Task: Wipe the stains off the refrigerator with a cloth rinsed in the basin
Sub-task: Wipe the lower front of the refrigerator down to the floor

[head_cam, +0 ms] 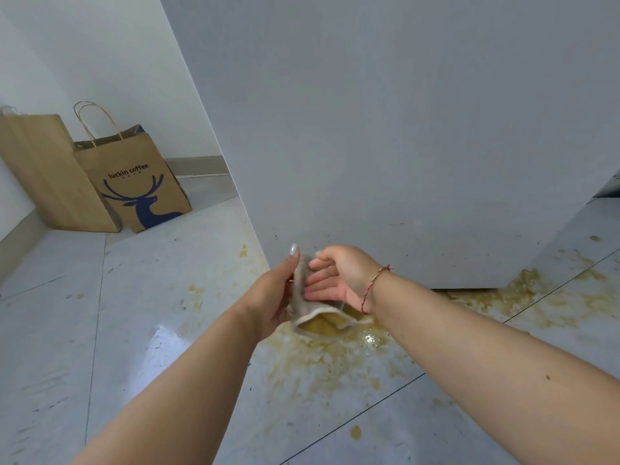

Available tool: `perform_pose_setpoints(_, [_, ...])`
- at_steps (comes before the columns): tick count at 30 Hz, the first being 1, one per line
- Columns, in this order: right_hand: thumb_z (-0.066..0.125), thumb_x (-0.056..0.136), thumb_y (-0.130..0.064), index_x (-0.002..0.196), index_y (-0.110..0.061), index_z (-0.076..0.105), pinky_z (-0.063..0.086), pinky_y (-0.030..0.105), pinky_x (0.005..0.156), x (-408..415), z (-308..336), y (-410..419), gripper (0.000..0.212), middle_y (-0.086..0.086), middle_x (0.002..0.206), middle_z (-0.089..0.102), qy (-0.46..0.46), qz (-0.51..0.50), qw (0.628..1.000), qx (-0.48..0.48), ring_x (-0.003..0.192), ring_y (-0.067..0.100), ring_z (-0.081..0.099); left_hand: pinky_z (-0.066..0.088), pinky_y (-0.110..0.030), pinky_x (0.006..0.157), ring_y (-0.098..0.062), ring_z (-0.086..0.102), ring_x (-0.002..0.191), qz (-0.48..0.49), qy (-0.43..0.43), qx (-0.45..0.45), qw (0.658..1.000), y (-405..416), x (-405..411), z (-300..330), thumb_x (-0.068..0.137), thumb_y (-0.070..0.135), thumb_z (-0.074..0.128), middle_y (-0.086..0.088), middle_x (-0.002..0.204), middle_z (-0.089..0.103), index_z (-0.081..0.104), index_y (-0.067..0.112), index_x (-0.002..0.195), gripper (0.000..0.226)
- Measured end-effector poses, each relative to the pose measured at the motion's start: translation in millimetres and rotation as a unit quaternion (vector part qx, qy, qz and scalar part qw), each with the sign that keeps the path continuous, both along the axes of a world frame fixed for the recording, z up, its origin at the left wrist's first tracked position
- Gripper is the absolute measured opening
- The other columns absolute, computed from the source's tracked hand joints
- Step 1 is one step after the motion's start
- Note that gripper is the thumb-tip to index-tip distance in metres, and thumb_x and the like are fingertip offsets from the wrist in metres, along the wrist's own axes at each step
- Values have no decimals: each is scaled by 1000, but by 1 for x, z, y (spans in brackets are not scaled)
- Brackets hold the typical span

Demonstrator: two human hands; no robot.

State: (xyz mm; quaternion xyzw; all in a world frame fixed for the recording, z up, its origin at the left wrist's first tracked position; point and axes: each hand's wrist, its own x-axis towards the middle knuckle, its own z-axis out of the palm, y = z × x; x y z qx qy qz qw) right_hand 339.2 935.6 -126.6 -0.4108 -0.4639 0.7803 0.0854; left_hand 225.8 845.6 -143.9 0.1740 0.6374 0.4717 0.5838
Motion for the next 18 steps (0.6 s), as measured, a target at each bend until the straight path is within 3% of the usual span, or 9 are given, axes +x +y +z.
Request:
perform_pose_setpoints(2, [34, 95, -14, 100, 6, 56, 56, 37, 70, 3, -1, 4, 30, 24, 84, 60, 8, 20, 1000, -13, 73, 35, 62, 47, -49, 100, -36, 64, 107, 34, -38, 6, 999, -4, -2, -8, 97, 29, 50, -24, 114, 66, 60, -5, 122, 43])
perform_pose_setpoints(4, [38, 93, -12, 103, 0, 56, 52, 29, 51, 7, -7, 12, 24, 20, 74, 57, -53, 6, 997, 58, 59, 28, 57, 43, -57, 102, -44, 60, 111, 62, -64, 6, 996, -10, -6, -15, 92, 10, 53, -32, 121, 60, 53, -13, 125, 40])
perform_pose_setpoints(6, [49, 85, -25, 95, -9, 54, 43, 28, 51, 14, -28, 23, 20, 14, 72, 54, -154, -20, 974, 168, 56, 23, 50, 41, -62, 101, -47, 57, 115, 82, -89, 7, 993, -15, -6, -21, 90, 7, 55, -32, 126, 57, 53, -12, 125, 40])
perform_pose_setpoints(7, [54, 78, -38, 94, -12, 55, 42, 29, 56, 18, -41, 24, 31, 12, 78, 55, -187, -21, 963, 193, 62, 23, 52, 41, -61, 102, -46, 58, 114, 91, -94, 3, 991, -17, -5, -25, 90, 9, 57, -31, 124, 59, 54, -11, 124, 39])
perform_pose_setpoints(9, [60, 71, -62, 99, -21, 56, 43, 29, 64, 26, -62, 13, 50, 8, 92, 59, -194, -21, 977, 83, 73, 24, 58, 44, -57, 101, -43, 61, 111, 108, -103, -2, 989, -21, 1, -32, 87, 12, 60, -29, 120, 62, 55, -11, 122, 42])
perform_pose_setpoints(11, [61, 71, -70, 91, -28, 56, 46, 36, 79, 29, -78, -6, 47, 10, 98, 61, -167, -9, 985, -42, 86, 27, 62, 46, -56, 98, -43, 61, 109, 127, -118, -7, 985, -25, 4, -47, 81, 14, 63, -31, 121, 61, 52, -12, 125, 52])
perform_pose_setpoints(13, [78, 60, -59, 98, -19, 66, 49, 48, 90, 27, -95, -17, 57, 17, 101, 68, -108, -33, 988, -106, 95, 34, 66, 50, -54, 93, -43, 62, 106, 149, -143, -11, 978, -30, 5, -56, 81, 12, 63, -32, 121, 60, 51, -13, 125, 52])
perform_pose_setpoints(16, [96, 22, -37, 108, -1, 69, 50, 57, 89, 18, -125, -19, 97, 19, 102, 71, -72, -51, 984, -153, 94, 37, 69, 55, -49, 82, -42, 65, 100, 155, -182, -37, 970, -37, -1, -67, 87, 11, 57, -31, 115, 64, 55, -14, 118, 39])
perform_pose_setpoints(18, [97, 19, -29, 105, 2, 69, 49, 58, 91, 15, -136, -18, 95, 21, 103, 70, -69, -36, 985, -154, 97, 38, 68, 52, -52, 86, -44, 64, 99, 153, -192, -49, 968, -42, -5, -74, 83, 9, 60, -32, 113, 64, 57, -15, 115, 41])
